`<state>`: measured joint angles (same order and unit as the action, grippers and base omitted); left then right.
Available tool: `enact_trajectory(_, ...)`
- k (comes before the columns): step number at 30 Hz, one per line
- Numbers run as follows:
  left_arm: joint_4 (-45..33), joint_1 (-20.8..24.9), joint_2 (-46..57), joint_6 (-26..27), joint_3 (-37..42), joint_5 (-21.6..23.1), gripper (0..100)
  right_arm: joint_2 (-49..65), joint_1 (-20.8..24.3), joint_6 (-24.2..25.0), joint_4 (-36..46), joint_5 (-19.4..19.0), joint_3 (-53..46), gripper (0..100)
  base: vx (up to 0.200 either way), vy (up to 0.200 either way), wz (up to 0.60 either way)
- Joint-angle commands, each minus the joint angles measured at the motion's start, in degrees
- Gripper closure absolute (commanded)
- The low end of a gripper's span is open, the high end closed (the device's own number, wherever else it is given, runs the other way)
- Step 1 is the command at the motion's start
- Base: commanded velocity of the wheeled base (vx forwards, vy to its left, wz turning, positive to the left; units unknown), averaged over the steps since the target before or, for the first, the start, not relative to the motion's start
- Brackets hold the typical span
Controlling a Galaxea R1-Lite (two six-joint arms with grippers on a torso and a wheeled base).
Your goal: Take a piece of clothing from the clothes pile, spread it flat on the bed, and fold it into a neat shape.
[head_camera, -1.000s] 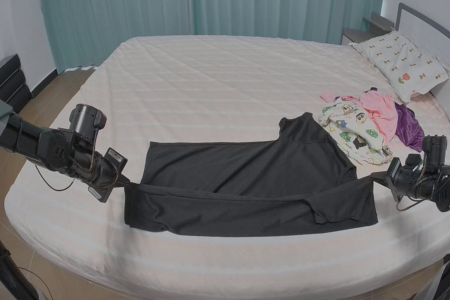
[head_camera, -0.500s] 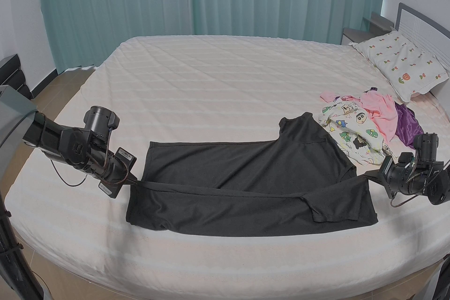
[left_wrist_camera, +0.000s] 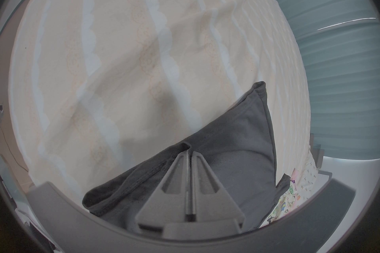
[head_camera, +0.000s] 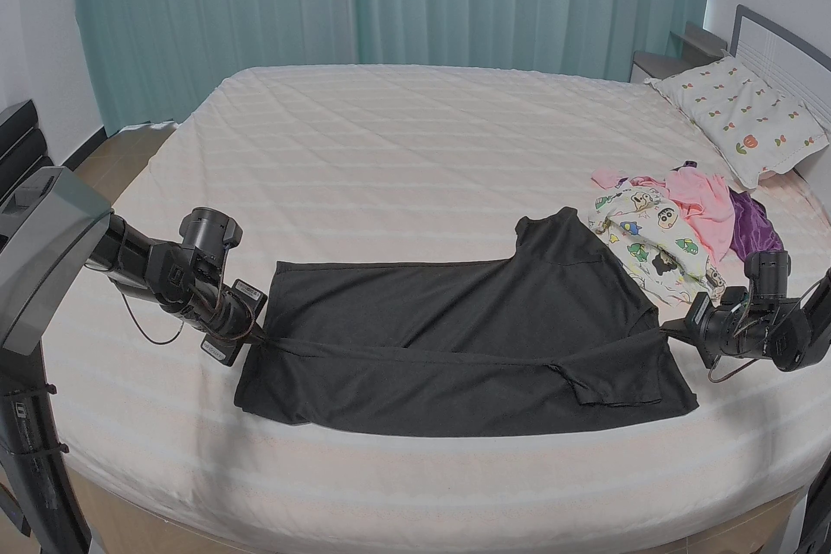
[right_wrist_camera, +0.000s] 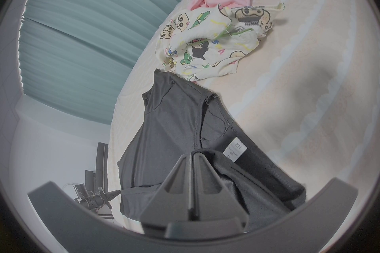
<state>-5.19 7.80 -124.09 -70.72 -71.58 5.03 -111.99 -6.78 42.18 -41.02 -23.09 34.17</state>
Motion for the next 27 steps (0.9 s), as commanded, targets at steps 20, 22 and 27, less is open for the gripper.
enact_trajectory(20, 1.2, -3.1, 7.8, 0.3, 4.7, 0.6, 0, 2.5, 0.1, 6.8, -5.6, -0.3, -2.1, 0, 0.000, 0.000, 0.00)
enact_trajectory(22, 4.1, -2.7, 8.2, -0.4, 7.1, 0.8, 0, 2.5, 0.8, 6.9, -7.0, -0.2, -2.9, 0, 0.000, 0.000, 0.00)
enact_trajectory(27, 7.7, -2.6, 8.3, -0.9, 9.4, 1.7, 0, 2.4, 1.0, 6.8, -7.4, -0.3, -3.5, 0, 0.200, 0.000, 0.00)
